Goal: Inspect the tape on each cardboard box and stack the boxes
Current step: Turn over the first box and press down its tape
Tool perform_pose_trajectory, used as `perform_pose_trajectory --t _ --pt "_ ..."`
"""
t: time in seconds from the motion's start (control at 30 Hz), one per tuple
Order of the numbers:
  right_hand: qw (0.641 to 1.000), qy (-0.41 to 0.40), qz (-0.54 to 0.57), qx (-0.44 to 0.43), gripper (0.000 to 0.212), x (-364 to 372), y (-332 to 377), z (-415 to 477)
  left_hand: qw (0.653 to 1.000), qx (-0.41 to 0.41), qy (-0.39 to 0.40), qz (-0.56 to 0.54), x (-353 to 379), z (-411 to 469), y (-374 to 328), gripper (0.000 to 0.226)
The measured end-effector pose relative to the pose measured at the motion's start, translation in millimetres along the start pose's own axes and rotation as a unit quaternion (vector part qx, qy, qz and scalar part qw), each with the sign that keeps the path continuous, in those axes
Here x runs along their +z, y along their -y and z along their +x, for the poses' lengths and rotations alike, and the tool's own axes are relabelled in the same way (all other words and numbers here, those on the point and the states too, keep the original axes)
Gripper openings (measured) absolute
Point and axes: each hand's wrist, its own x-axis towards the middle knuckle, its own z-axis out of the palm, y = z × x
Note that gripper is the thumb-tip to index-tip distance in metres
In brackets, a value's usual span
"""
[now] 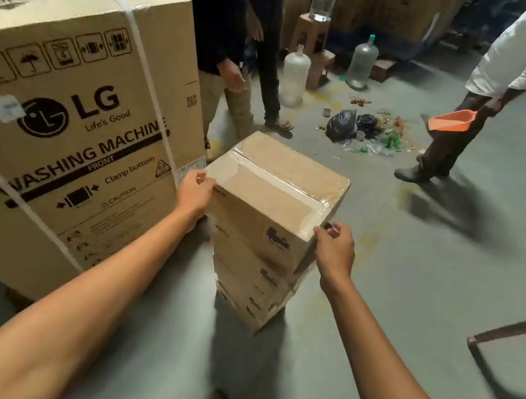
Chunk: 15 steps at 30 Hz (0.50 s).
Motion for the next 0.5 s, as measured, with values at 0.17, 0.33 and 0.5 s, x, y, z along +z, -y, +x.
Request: perform_pose_trajectory --t 0.17,0.33,0.5 --pt "0.990 0.075 0.047 0.105 0.083 11.9 -17.0 27.3 0.996 -0.080 0.022 -0.037 7.0 25.5 -12.1 0.049" --pt "0.996 0.053 0.032 0.058 0.052 15.5 -7.4 32.5 0.998 -0.055 0.032 0.004 10.4 26.7 -14.6 0.023" --pt "0.999 0.032 0.014 -0.037 0.040 7.3 5.3 40.7 0.992 -0.002 -0.100 -0.073 -1.1 -13.2 -10.9 0.018"
